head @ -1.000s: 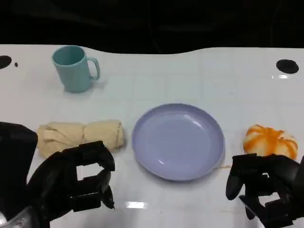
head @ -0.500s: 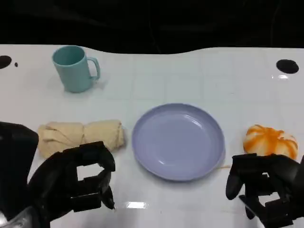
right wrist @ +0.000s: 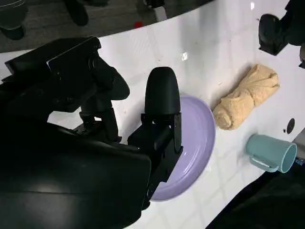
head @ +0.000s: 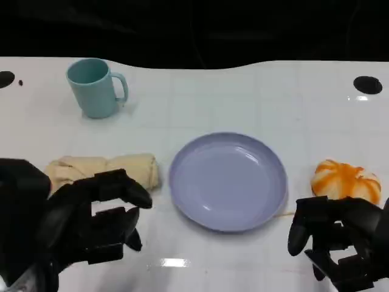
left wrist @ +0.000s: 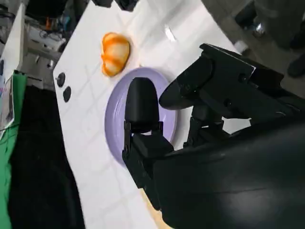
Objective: Grasp the towel on the left side of the plate with the left hand and place it into the plate.
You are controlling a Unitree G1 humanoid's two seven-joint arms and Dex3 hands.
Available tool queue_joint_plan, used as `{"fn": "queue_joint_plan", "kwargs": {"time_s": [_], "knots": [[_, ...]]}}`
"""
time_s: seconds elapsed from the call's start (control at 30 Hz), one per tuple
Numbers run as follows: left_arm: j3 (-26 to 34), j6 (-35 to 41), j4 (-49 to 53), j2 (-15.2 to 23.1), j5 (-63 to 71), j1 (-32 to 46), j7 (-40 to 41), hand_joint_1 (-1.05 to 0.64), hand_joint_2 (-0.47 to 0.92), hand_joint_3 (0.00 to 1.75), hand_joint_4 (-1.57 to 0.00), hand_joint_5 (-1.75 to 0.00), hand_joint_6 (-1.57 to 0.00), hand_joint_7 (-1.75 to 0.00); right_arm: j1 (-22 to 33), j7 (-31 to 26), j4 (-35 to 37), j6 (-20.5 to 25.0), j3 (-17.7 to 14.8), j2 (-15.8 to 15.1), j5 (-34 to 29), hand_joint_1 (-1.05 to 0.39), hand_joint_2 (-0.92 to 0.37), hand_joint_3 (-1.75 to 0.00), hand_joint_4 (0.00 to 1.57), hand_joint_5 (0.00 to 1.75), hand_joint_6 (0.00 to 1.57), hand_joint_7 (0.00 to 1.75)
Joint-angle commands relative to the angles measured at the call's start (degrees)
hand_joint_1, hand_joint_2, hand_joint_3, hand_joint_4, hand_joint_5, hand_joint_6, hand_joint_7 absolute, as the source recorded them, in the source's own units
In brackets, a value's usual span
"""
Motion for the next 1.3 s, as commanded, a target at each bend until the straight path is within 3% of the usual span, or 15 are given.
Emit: {"fn": "queue_joint_plan", "kwargs": {"time_s": [0.03,0.1,0.2,0.4,0.63,0.87,1.07,1.3], "knots": [[-2.8,-11.5,2.8,2.8,7.4,0.6,-1.6,-0.22,0.79,0.59,-0.48,-1.28,-0.56,-0.68,-0.8,-0.4,0.3,0.0,0.1,-0.3,-0.1,0.05,-0.59,-1.06,0.69,1.68,0.68,1.42],[-3.5,-16.2,4.4,3.9,10.8,0.0,-1.9,-0.26,0.88,0.37,-0.48,-1.13,-0.56,-0.52,-0.8,-0.4,0.5,-0.3,0.2,-0.4,-0.3,0.05,-0.59,-1.06,0.69,1.68,0.68,1.42],[-4.0,-21.8,6.2,5.7,16.3,-1.5,-1.5,-0.31,0.92,0.23,-0.47,-0.97,-0.54,-0.36,-0.9,-0.4,0.8,-0.5,0.3,-0.3,-0.3,0.05,-0.59,-1.06,0.69,1.68,0.68,1.42],[-6.3,-28.3,8.7,10.7,29.6,-4.5,-0.8,-0.43,0.92,0.13,-0.32,-0.68,-0.45,-0.11,-1.0,-0.4,1.3,-1.3,0.9,-0.1,-0.4,0.06,-0.59,-1.06,0.69,1.69,0.68,1.43],[-10.0,-32.3,12.1,15.0,47.2,-8.6,0.3,-0.56,0.92,0.04,-0.28,-0.43,-0.39,-0.01,-0.9,-0.9,0.5,-0.8,1.4,0.0,-1.0,0.05,-0.59,-1.06,0.68,1.69,0.68,1.42],[-14.8,-31.5,20.5,14.6,58.6,-15.8,-0.4,-0.66,0.92,0.02,-0.29,-0.38,-0.36,0.0,-0.8,-1.2,0.2,-0.6,1.5,0.1,-0.9,0.05,-0.59,-1.06,0.69,1.68,0.69,1.41],[-20.1,-30.7,29.6,13.6,65.8,-22.2,-0.4,-0.62,0.92,0.01,-0.32,-0.34,-0.36,-0.01,-0.6,-1.3,-0.4,0.0,1.1,0.0,-0.8,0.05,-0.6,-1.05,0.69,1.67,0.7,1.4],[-23.7,-30.2,41.4,10.2,68.1,-29.0,-0.1,-0.56,0.88,0.0,-0.48,-0.17,-0.38,0.0,-0.5,-1.3,-1.5,1.4,0.9,-0.2,-0.6,0.04,-0.6,-1.05,0.69,1.68,0.69,1.4]]}}
